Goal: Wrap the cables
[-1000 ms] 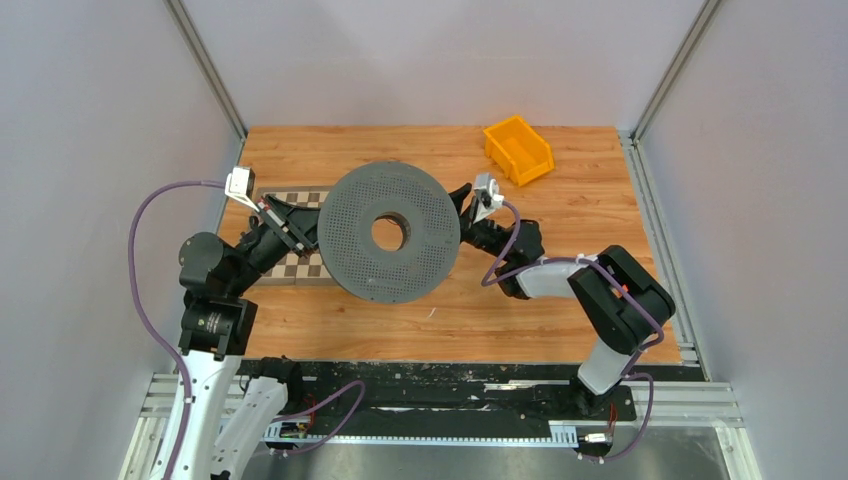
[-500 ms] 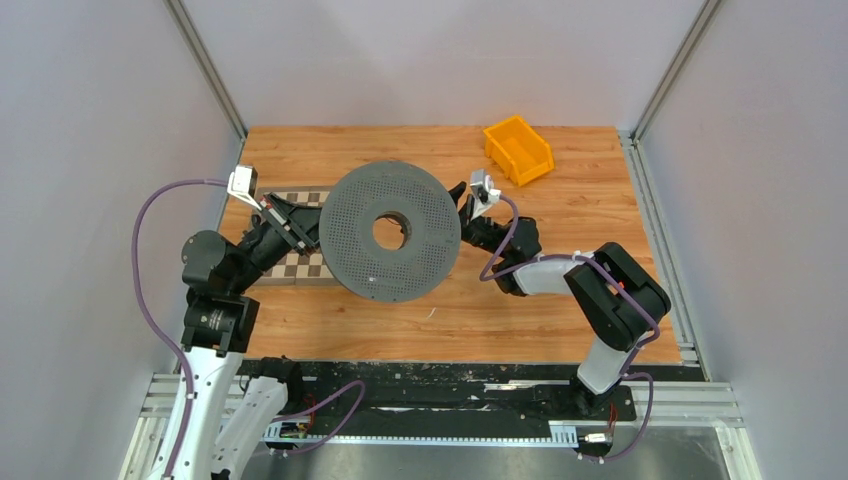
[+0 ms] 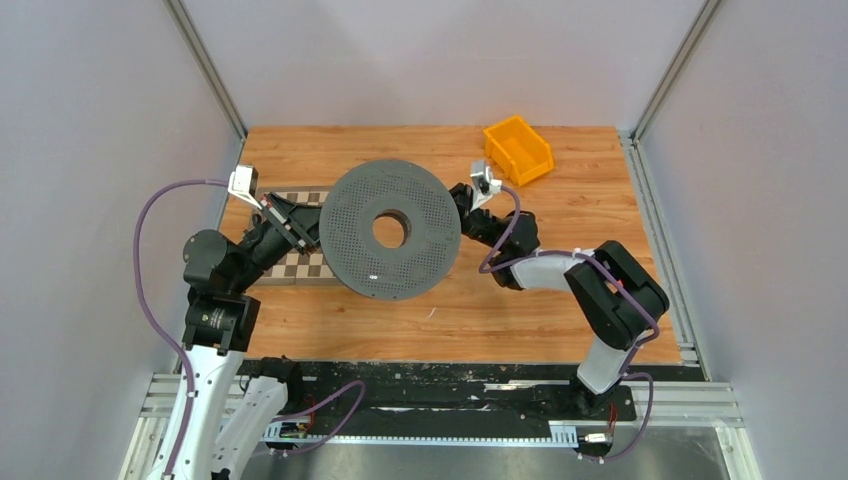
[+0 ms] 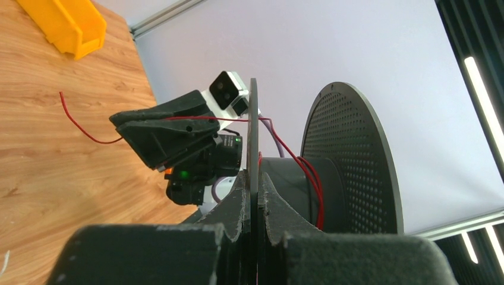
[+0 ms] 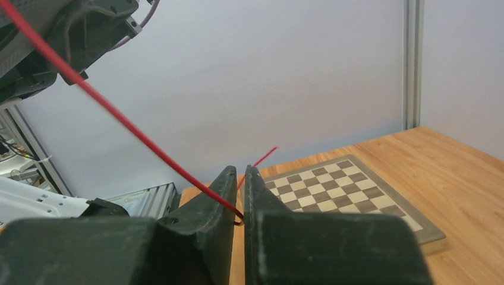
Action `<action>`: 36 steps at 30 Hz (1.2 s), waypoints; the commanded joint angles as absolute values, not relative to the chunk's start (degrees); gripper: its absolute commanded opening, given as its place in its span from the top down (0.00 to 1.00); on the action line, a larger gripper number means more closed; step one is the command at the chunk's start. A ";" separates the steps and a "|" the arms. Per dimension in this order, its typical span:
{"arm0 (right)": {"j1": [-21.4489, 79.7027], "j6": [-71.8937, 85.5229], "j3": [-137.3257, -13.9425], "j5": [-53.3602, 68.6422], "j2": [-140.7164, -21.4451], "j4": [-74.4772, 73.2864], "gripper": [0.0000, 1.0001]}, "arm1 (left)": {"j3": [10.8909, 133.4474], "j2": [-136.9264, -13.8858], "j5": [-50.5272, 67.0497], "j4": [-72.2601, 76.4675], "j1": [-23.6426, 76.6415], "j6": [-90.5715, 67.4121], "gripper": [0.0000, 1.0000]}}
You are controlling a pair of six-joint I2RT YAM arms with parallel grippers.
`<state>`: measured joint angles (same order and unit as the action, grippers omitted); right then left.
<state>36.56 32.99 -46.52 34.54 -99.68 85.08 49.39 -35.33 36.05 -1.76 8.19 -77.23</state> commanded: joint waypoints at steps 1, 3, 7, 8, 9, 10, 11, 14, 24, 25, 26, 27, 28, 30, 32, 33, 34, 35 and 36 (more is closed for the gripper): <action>36.44 36.30 -44.07 34.74 -99.58 94.51 0.93 | 49.76 -34.42 33.98 4.23 7.78 -78.51 1.00; 36.47 37.63 -41.43 35.99 -98.10 94.25 0.94 | 50.48 -34.82 32.39 4.23 7.82 -76.11 1.00; 36.45 44.58 -36.13 41.75 -94.72 94.08 0.92 | 52.69 -36.73 29.16 2.10 7.81 -69.93 1.00; 36.53 46.18 -34.53 42.73 -93.64 94.30 0.92 | 53.84 -37.42 27.86 1.18 7.77 -68.54 1.00; 36.65 47.20 -32.89 43.17 -92.43 94.33 0.93 | 54.43 -37.78 27.16 -1.02 7.79 -65.58 1.00; 36.67 48.00 -31.36 43.17 -90.94 94.24 0.95 | 55.00 -38.12 25.71 -1.61 7.80 -64.21 1.00; 36.85 48.74 -29.97 42.89 -89.40 94.30 0.98 | 54.97 -38.13 24.94 -1.85 7.77 -62.22 1.00; 37.18 50.02 -28.02 42.59 -84.58 93.61 1.00 | 52.41 -37.79 22.26 0.66 7.79 -61.29 1.00; 41.37 56.76 -32.90 37.16 -76.39 80.24 1.00 | 44.59 -38.30 22.36 13.76 7.76 -67.62 1.00; 41.68 58.13 -33.28 36.41 -76.75 81.02 1.00 | 43.18 -37.90 22.00 14.70 7.79 -68.31 1.00; 42.00 59.60 -33.57 35.74 -77.46 82.46 1.00 | 42.51 -37.67 21.81 16.60 7.82 -69.72 1.00; 42.32 60.98 -33.90 34.90 -78.27 83.85 1.00 | 41.19 -37.06 21.38 17.48 7.77 -70.46 1.00; 42.70 62.42 -34.37 34.11 -79.16 85.09 1.00 | 40.63 -36.81 21.02 18.72 7.74 -71.84 1.00; 43.39 64.59 -35.22 32.50 -80.95 87.71 1.00 | 38.92 -36.02 19.63 20.41 7.80 -74.39 1.00; 44.15 65.94 -35.74 30.83 -82.61 90.14 1.00 | 37.23 -35.47 18.49 22.38 7.81 -77.04 1.00; 44.54 66.32 -35.77 29.63 -83.28 90.79 1.00 | 36.55 -35.30 17.92 22.62 7.82 -77.90 1.00; 45.02 66.46 -35.71 27.94 -83.74 91.31 1.00 | 36.38 -35.27 17.75 22.49 7.82 -79.42 1.00; 45.52 66.27 -35.73 26.46 -84.35 91.87 1.00 | 36.25 -35.36 17.64 22.27 7.78 -80.23 1.00; 45.90 66.00 -35.95 25.25 -84.92 92.07 1.00 | 36.23 -35.39 17.84 22.00 7.80 -81.89 1.00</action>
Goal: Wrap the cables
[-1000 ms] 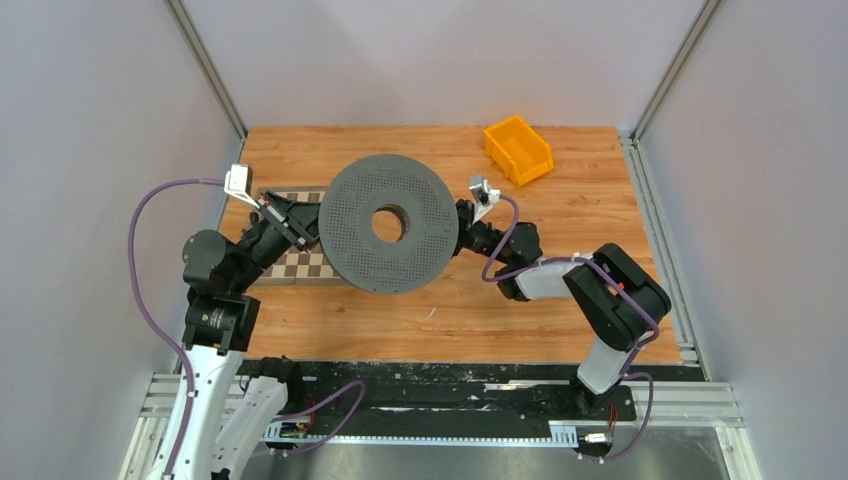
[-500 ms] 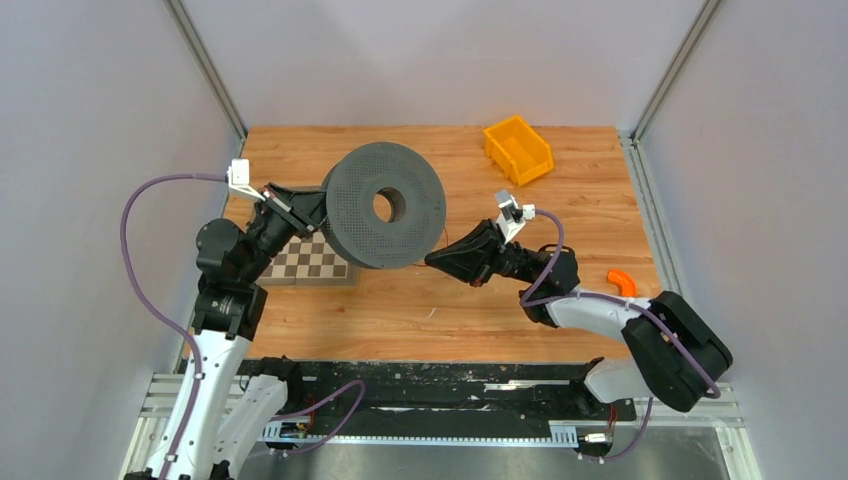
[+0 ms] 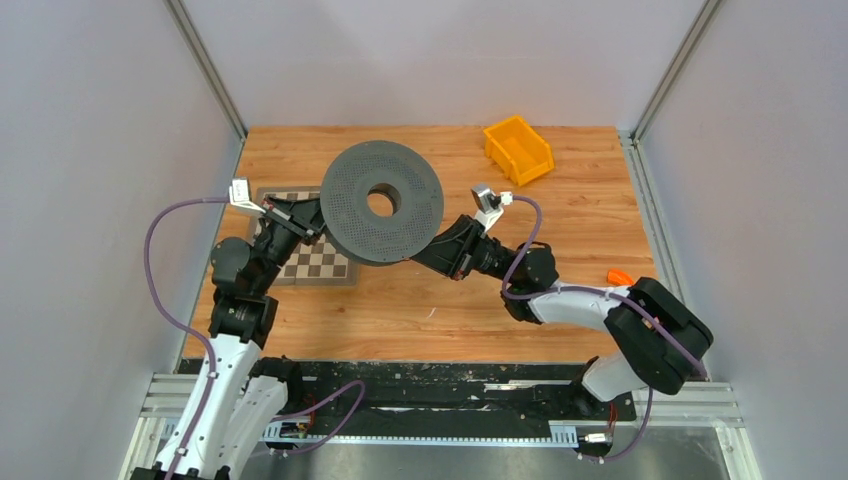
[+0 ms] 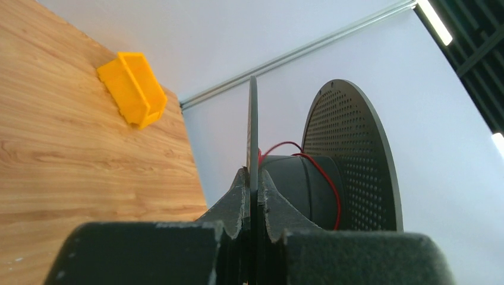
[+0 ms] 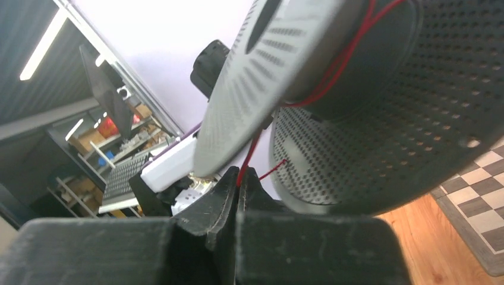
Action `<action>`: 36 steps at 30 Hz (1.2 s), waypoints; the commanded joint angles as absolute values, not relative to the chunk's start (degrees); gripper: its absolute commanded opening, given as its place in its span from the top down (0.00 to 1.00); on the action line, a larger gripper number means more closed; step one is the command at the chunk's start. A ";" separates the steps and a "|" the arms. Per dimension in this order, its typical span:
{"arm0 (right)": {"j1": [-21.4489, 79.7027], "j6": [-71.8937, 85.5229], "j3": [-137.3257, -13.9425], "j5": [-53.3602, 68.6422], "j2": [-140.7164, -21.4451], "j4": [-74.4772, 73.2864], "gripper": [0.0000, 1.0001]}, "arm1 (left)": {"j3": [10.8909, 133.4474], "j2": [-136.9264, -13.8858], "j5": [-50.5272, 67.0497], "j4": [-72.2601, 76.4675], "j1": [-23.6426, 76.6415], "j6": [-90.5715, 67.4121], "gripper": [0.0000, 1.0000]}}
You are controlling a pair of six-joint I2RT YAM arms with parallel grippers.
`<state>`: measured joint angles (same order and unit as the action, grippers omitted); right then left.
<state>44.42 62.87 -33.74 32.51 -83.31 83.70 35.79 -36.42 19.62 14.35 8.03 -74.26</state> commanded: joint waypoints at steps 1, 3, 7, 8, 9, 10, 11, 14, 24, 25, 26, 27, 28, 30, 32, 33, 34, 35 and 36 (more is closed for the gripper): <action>46.23 65.55 -36.40 24.02 -85.50 92.10 1.00 | 35.97 -35.61 17.88 21.99 7.77 -82.82 1.00; 46.90 64.93 -37.29 21.61 -87.06 92.19 1.00 | 35.10 -35.77 17.98 22.84 7.83 -85.94 1.00; 47.95 64.15 -38.99 17.67 -90.23 93.31 1.00 | 34.35 -35.86 17.74 23.21 7.86 -90.71 1.00; 48.19 64.12 -39.39 16.72 -90.86 93.38 1.00 | 34.45 -35.82 17.53 22.50 7.84 -91.10 1.00; 48.43 63.89 -39.72 15.87 -91.36 93.40 1.00 | 34.80 -35.78 17.42 21.97 7.85 -91.02 1.00; 48.81 63.42 -40.07 15.12 -91.91 93.39 1.00 | 34.98 -35.78 17.19 20.83 7.88 -90.95 1.00; 49.11 63.01 -40.34 14.28 -92.15 93.34 1.00 | 35.18 -35.75 17.03 20.30 7.90 -91.01 1.00; 49.93 61.38 -41.57 12.48 -92.69 91.45 1.00 | 34.84 -35.52 16.45 19.50 7.87 -92.21 1.00; 52.05 59.88 -43.28 6.52 -94.34 84.53 1.00 | 34.00 -35.96 15.78 19.47 7.84 -96.75 1.00; 52.04 60.31 -42.87 6.01 -94.57 84.65 1.00 | 34.01 -36.04 15.79 19.57 7.83 -96.65 1.00; 52.10 60.48 -42.42 5.21 -94.50 84.72 1.00 | 34.10 -36.10 15.85 19.54 7.85 -96.72 1.00; 52.09 60.50 -42.11 4.60 -94.50 84.42 1.00 | 34.10 -36.16 15.87 19.52 7.88 -96.74 1.00; 52.08 60.54 -41.96 4.12 -94.39 83.82 1.00 | 34.19 -36.15 15.93 19.45 7.90 -96.92 1.00; 52.06 60.58 -42.24 4.04 -94.67 82.91 1.00 | 34.19 -36.35 15.99 19.72 7.89 -97.39 1.00; 52.31 61.09 -42.68 3.77 -95.49 83.70 1.00 | 34.07 -36.65 16.24 20.18 7.90 -98.27 1.00; 52.56 61.27 -42.85 3.36 -95.94 83.94 1.00 | 33.92 -36.72 16.32 20.37 7.90 -98.66 1.00; 52.84 61.33 -43.50 2.99 -96.26 83.63 1.00 | 33.83 -36.86 16.33 20.65 7.95 -99.48 1.00; 53.13 61.24 -44.08 2.72 -96.43 82.23 1.00 | 33.66 -36.90 16.28 20.65 7.98 -99.97 1.00; 53.40 60.83 -44.80 2.29 -96.38 80.05 1.00 | 33.53 -36.86 16.14 20.65 7.99 -100.84 1.00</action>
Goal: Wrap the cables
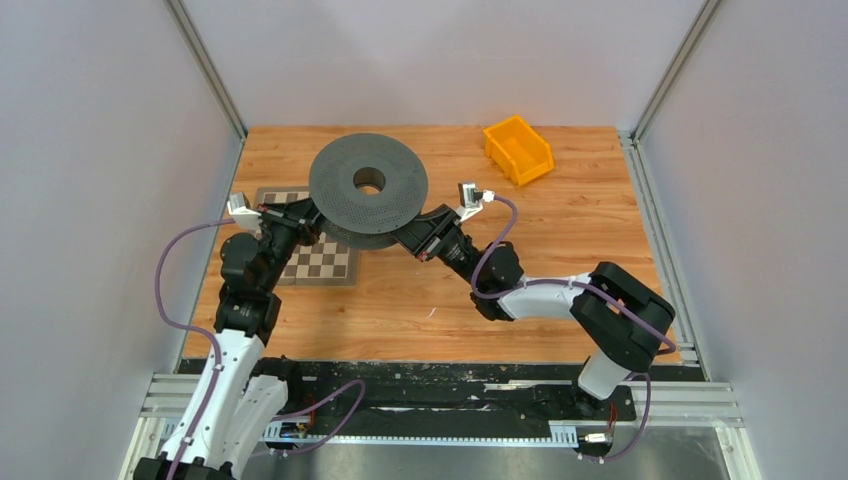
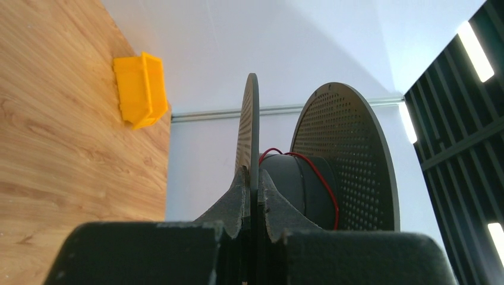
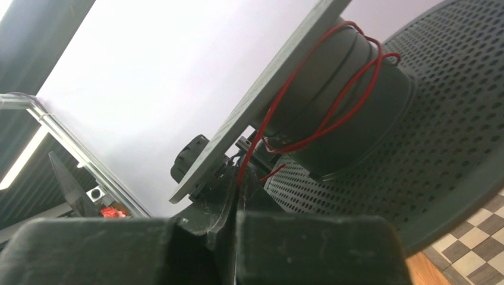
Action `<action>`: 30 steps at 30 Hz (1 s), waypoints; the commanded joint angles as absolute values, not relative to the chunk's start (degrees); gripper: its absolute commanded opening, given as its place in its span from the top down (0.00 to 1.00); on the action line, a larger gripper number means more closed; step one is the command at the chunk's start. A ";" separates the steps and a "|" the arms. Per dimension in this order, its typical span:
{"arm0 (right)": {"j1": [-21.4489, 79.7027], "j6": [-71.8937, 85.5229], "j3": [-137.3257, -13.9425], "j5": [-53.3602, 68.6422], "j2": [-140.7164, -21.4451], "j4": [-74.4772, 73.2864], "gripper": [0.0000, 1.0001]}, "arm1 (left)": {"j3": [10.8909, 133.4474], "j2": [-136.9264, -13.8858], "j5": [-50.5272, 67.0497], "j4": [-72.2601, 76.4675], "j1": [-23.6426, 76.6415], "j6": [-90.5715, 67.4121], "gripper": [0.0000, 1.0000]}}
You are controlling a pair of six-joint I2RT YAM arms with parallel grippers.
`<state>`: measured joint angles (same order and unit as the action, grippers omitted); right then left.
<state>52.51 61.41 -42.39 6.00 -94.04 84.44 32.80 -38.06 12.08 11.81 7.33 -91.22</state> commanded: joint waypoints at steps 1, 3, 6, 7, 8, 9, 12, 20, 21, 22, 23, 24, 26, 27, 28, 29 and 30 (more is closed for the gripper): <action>53.71 60.36 -45.30 1.44 -96.18 77.25 1.00 | 33.28 -36.79 15.81 20.65 8.00 -101.13 1.00; 54.40 60.17 -45.65 0.07 -95.57 72.81 1.00 | 33.12 -36.76 15.26 20.65 7.94 -101.43 1.00; 54.59 62.61 -46.83 -1.76 -95.34 66.32 1.00 | 33.10 -36.81 14.81 21.12 7.92 -101.02 1.00; 54.66 63.33 -47.37 -1.73 -95.12 63.79 1.00 | 33.02 -36.86 14.62 21.54 7.91 -100.99 1.00; 54.78 64.20 -47.97 -1.84 -94.89 60.96 1.00 | 32.90 -36.89 14.36 22.33 7.95 -100.95 1.00; 55.03 64.80 -48.37 -2.25 -94.47 58.03 1.00 | 32.88 -36.89 14.25 22.55 7.97 -100.95 1.00; 55.69 65.78 -48.08 -4.15 -93.51 54.53 1.00 | 32.95 -37.01 13.98 23.61 7.92 -100.80 1.00; 55.94 64.75 -47.20 -7.34 -90.85 49.92 1.00 | 33.06 -37.14 14.40 23.80 7.95 -100.82 1.00; 55.98 64.43 -47.05 -8.26 -90.30 48.88 1.00 | 33.19 -37.07 14.41 23.66 7.99 -100.42 1.00; 56.00 64.21 -46.86 -8.93 -89.83 48.23 1.00 | 33.39 -37.02 14.43 23.52 7.99 -100.09 1.00; 55.99 64.01 -46.70 -9.42 -89.56 47.97 1.00 | 33.48 -37.01 14.47 23.24 7.93 -99.36 1.00; 56.02 63.92 -46.63 -9.70 -89.27 47.77 1.00 | 33.51 -37.05 14.49 23.18 7.92 -99.03 1.00; 56.04 63.81 -46.63 -9.75 -88.92 47.77 1.00 | 33.46 -37.22 14.73 23.29 7.93 -97.72 1.00; 55.99 63.73 -46.59 -9.78 -88.89 47.99 1.00 | 33.47 -37.33 14.88 23.42 7.92 -97.42 1.00; 56.01 63.68 -46.58 -9.79 -88.81 48.03 1.00 | 33.33 -37.59 15.06 23.44 7.96 -97.28 1.00; 55.99 63.45 -46.63 -9.89 -88.88 47.97 1.00 | 33.19 -37.65 15.18 23.55 7.98 -97.46 1.00; 56.06 63.24 -46.79 -9.78 -89.06 47.76 1.00 | 32.73 -37.82 15.31 23.77 7.99 -98.00 1.00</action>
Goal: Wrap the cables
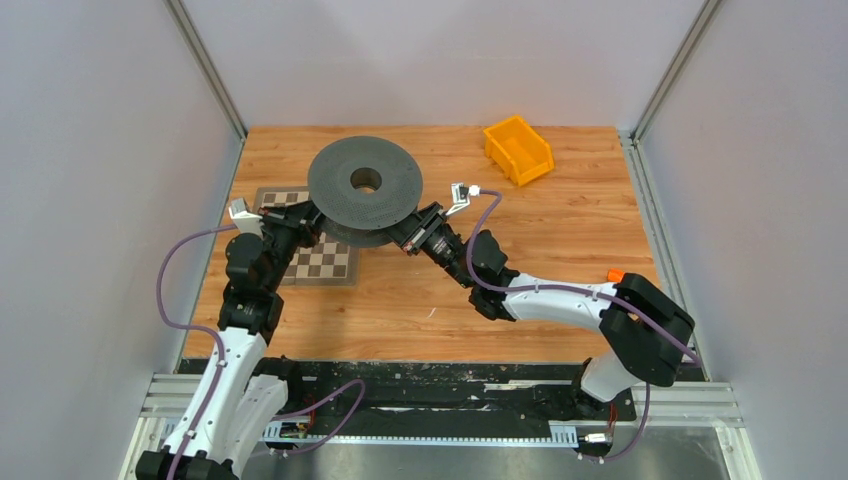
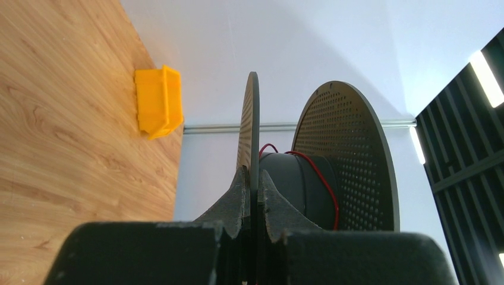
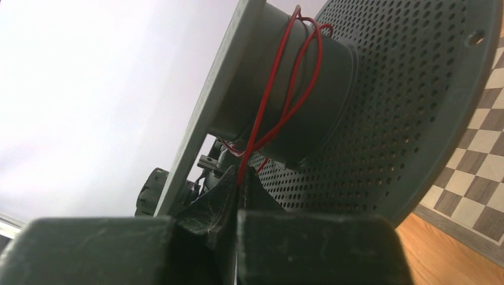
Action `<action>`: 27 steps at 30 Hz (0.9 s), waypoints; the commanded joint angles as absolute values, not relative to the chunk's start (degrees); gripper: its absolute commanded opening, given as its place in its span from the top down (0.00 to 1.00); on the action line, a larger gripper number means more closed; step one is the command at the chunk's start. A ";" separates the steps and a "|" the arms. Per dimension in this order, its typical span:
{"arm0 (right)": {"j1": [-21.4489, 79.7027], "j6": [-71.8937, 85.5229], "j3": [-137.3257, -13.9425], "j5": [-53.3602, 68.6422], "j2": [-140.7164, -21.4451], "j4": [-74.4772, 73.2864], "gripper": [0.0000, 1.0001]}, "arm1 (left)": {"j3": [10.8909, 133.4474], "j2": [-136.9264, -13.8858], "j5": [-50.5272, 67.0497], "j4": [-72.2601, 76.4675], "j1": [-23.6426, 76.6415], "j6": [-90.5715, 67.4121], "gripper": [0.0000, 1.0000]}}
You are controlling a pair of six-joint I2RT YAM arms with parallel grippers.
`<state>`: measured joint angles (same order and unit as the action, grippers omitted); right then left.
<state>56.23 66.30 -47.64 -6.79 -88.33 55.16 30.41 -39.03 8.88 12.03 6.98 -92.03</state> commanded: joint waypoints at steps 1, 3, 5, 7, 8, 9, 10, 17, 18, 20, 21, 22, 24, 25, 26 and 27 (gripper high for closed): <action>56.06 63.18 -47.09 -9.57 -89.39 47.53 1.00 | 32.58 -37.90 15.30 24.27 7.95 -98.26 1.00; 56.06 63.37 -47.56 -9.00 -90.41 47.32 1.00 | 32.35 -38.00 15.18 24.61 8.03 -98.89 1.00; 56.33 63.97 -47.91 -9.01 -91.43 47.48 1.00 | 32.63 -38.08 15.03 24.76 8.28 -99.11 1.00; 56.68 64.60 -48.26 -8.99 -92.50 48.42 1.00 | 32.92 -38.18 14.71 24.78 8.57 -99.22 1.00; 56.84 64.85 -48.56 -8.96 -93.12 48.97 1.00 | 33.06 -38.16 14.61 24.74 8.87 -99.40 1.00; 56.96 64.95 -49.07 -8.74 -93.62 48.86 1.00 | 33.09 -38.19 14.44 24.72 9.00 -99.45 1.00; 57.09 64.74 -49.68 -8.60 -94.06 48.32 1.00 | 33.16 -38.21 14.34 24.77 9.26 -99.46 1.00; 57.90 63.85 -50.58 -10.59 -94.73 45.41 1.00 | 33.47 -38.34 14.08 24.61 9.77 -98.98 1.00; 57.92 63.91 -50.62 -10.84 -94.72 45.05 1.00 | 33.43 -38.33 14.07 24.61 9.76 -99.06 1.00; 57.86 63.73 -50.62 -11.24 -94.78 44.35 1.00 | 33.16 -38.24 13.95 24.75 9.79 -99.17 1.00; 57.88 63.65 -50.66 -11.44 -94.77 43.90 0.99 | 33.10 -38.24 13.93 24.77 9.79 -99.19 1.00; 57.89 63.51 -50.74 -11.80 -94.67 43.26 0.99 | 33.03 -38.19 13.95 24.78 9.81 -99.21 1.00; 57.84 63.33 -50.96 -12.36 -94.58 41.87 0.97 | 33.03 -38.13 13.93 24.78 9.80 -99.23 1.00; 57.83 63.36 -51.18 -12.54 -94.58 41.10 0.95 | 33.04 -38.10 13.90 24.78 9.77 -99.16 1.00; 57.88 63.35 -51.31 -12.76 -94.41 40.69 0.92 | 33.00 -38.08 13.89 24.74 9.80 -99.15 1.00; 57.84 63.40 -51.11 -12.96 -94.21 40.53 0.91 | 33.04 -38.06 13.95 24.66 9.83 -99.14 1.00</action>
